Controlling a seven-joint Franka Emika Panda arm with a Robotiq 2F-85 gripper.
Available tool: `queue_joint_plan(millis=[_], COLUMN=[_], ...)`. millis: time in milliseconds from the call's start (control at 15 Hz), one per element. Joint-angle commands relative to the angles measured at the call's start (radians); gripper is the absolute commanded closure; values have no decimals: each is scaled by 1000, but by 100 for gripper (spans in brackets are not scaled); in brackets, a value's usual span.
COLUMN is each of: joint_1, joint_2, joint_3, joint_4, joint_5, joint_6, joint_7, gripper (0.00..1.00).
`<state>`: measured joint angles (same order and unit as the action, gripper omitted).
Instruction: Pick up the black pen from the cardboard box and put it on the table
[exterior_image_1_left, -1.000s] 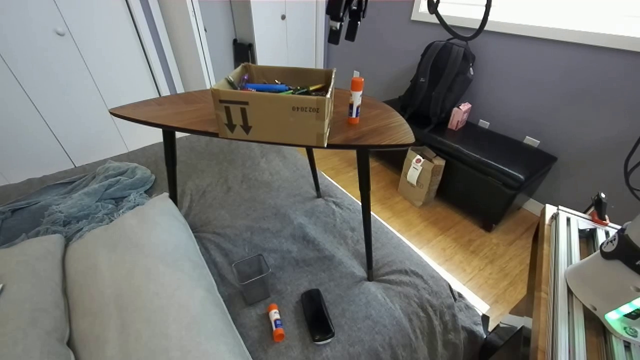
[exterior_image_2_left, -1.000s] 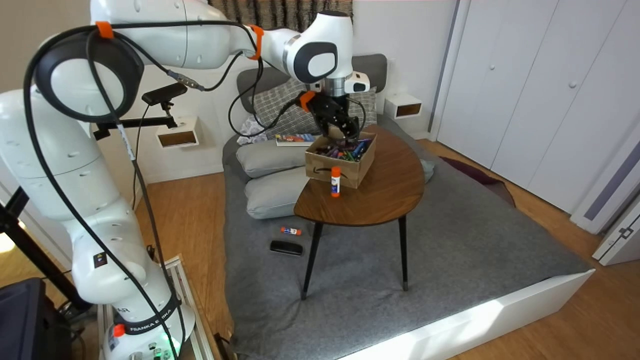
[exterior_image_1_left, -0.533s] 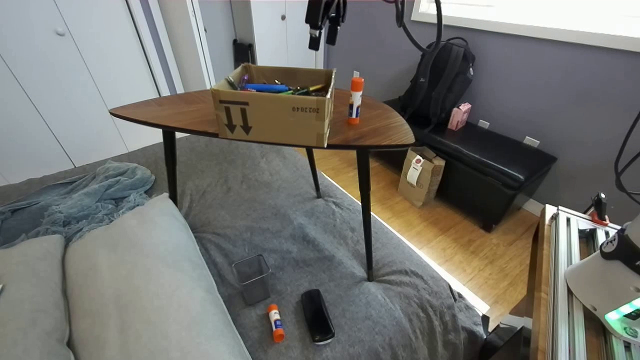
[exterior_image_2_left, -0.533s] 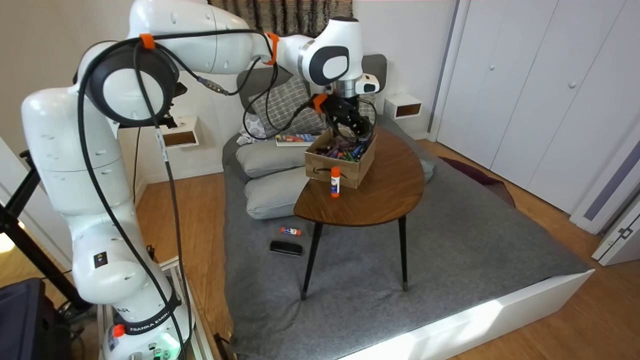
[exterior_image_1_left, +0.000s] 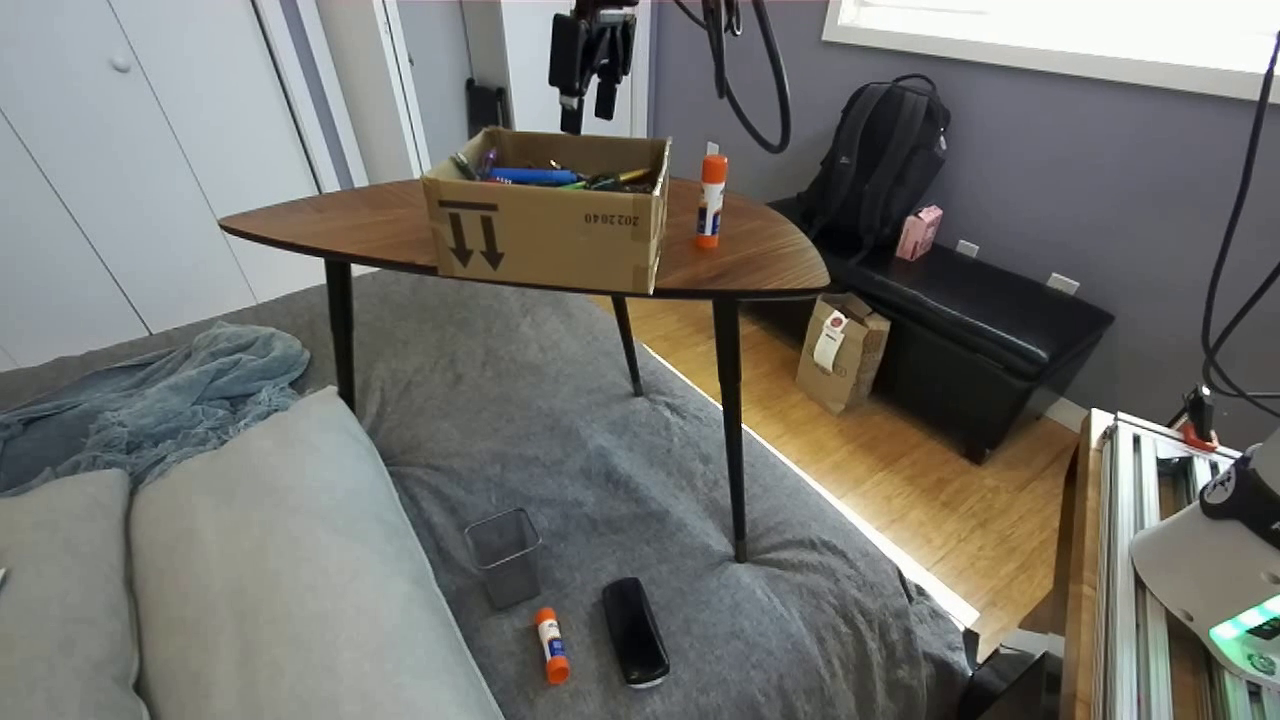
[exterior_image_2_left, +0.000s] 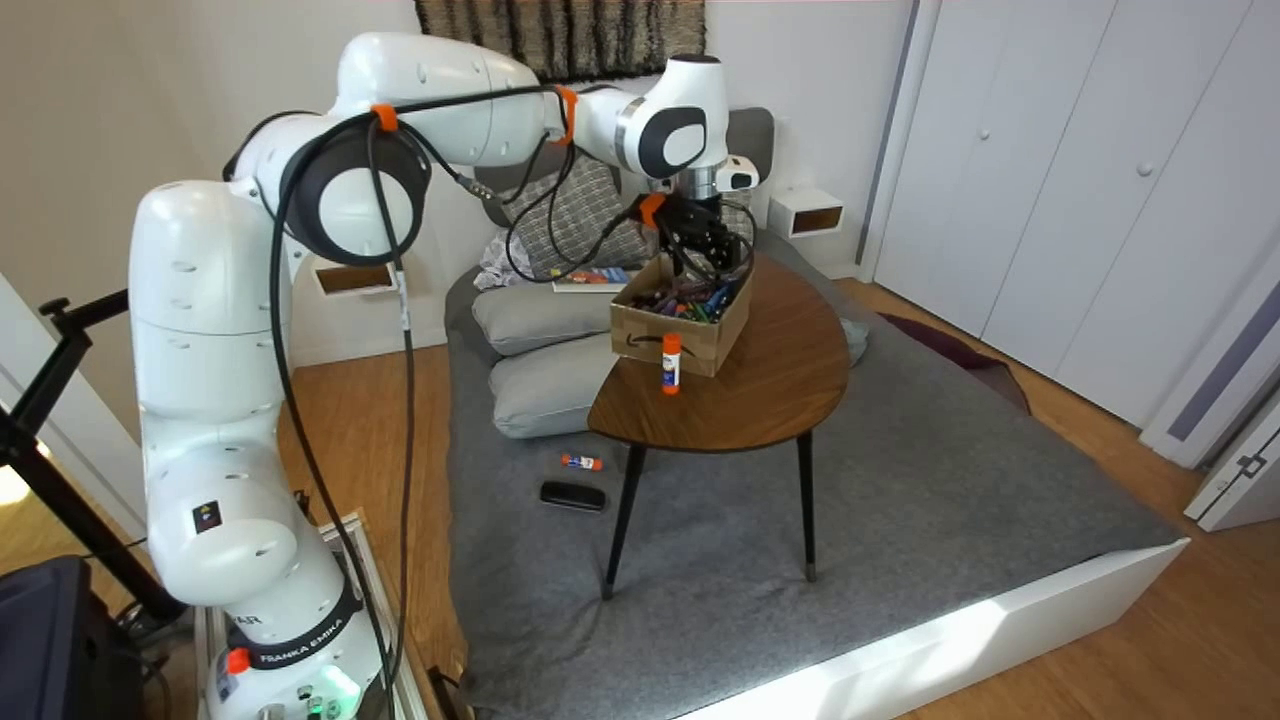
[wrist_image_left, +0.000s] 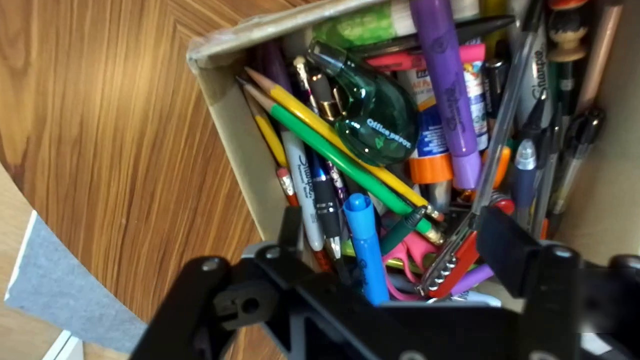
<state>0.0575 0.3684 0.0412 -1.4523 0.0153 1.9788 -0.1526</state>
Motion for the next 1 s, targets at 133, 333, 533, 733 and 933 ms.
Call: queue_joint_plan(millis=[133, 333, 533, 733, 933], joint_1=[15, 26, 32, 38, 39], joint_2=[89, 119, 144, 169, 192], joint_3=[-9, -16, -14, -14, -9], joint_4=[105, 136, 166, 194, 220], joint_5=[-66, -114, -145, -165, -160], joint_6=[-11, 3, 2, 11, 15], joint_7=[59, 80, 73, 68, 58], gripper=[46, 50, 55, 54, 62])
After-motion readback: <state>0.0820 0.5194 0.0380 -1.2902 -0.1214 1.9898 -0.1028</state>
